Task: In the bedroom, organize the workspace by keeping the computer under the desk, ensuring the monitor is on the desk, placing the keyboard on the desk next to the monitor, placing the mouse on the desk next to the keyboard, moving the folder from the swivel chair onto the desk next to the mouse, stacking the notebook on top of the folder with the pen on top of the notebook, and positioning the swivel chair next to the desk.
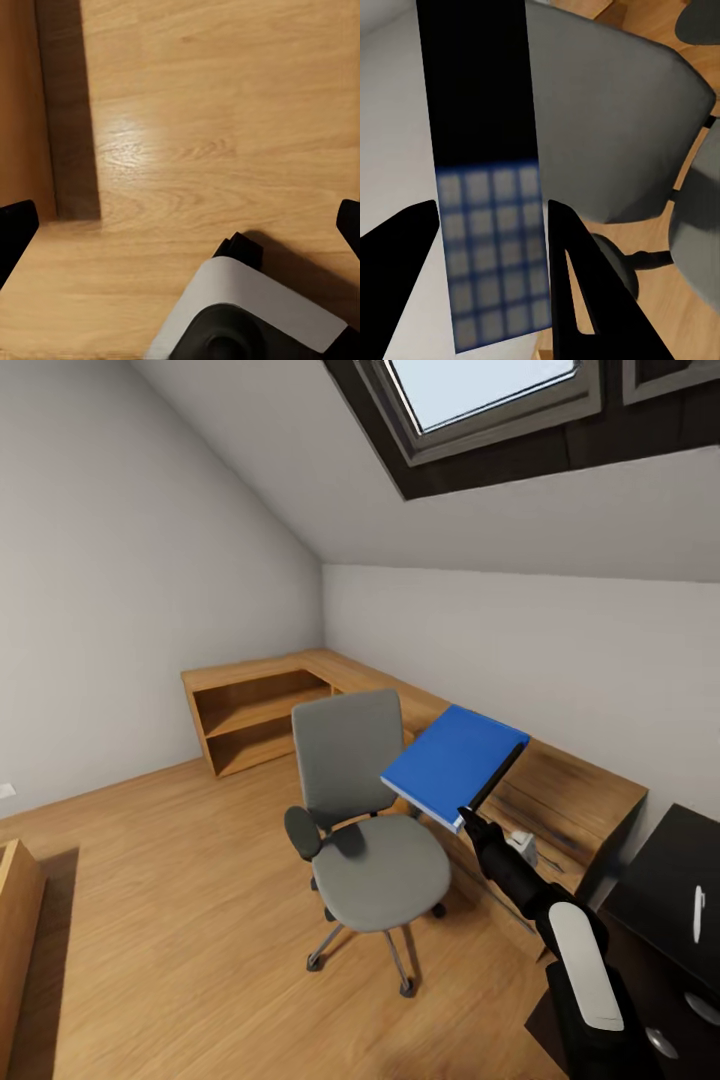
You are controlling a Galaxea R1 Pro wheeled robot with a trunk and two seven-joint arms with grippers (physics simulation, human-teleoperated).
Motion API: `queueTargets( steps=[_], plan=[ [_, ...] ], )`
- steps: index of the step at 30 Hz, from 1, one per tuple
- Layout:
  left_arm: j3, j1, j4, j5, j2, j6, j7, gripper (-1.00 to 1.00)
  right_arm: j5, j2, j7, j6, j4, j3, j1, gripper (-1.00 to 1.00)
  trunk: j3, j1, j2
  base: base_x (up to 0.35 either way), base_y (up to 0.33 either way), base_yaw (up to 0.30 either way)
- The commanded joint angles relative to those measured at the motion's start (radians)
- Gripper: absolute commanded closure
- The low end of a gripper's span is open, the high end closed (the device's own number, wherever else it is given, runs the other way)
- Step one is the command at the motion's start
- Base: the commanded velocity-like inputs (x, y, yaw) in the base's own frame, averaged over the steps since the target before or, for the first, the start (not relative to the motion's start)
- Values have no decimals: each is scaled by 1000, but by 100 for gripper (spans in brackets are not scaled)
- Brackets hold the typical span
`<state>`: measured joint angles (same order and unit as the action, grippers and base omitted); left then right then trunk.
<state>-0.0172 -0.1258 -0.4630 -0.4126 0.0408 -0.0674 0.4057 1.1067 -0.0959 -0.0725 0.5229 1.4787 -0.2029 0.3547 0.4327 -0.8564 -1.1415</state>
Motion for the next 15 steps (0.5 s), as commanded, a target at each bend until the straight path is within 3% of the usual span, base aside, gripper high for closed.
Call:
queueTargets(
  steps=[1,5,6,9,12,15],
  plan=[
    [0,0,4,-3,0,-5,0,-100,10,-1,-7,7,2,-2,1,100,-2,4,7,0,0,-14],
    [0,0,32,-3,2,-2,-54,-100,39,-2,-2,11,2,-5,0,100,-14,19,35,0,0,-6],
    [0,-1,39,-2,3,-2,-100,-100,95,-2,-1,5,-2,-5,-1,100,-17,23,42,0,0,0],
    [-1,-1,47,-3,1,-1,-127,-100,156,0,-1,11,-1,-10,-19,100,-27,35,63,0,0,0],
    [-1,-1,52,-3,0,8,-129,-100,180,8,-5,10,3,-21,-59,100,-36,46,84,0,0,0],
    [-1,0,52,-3,1,27,-130,-100,191,8,-6,9,2,-22,-61,100,-46,58,105,0,0,0]
  ],
)
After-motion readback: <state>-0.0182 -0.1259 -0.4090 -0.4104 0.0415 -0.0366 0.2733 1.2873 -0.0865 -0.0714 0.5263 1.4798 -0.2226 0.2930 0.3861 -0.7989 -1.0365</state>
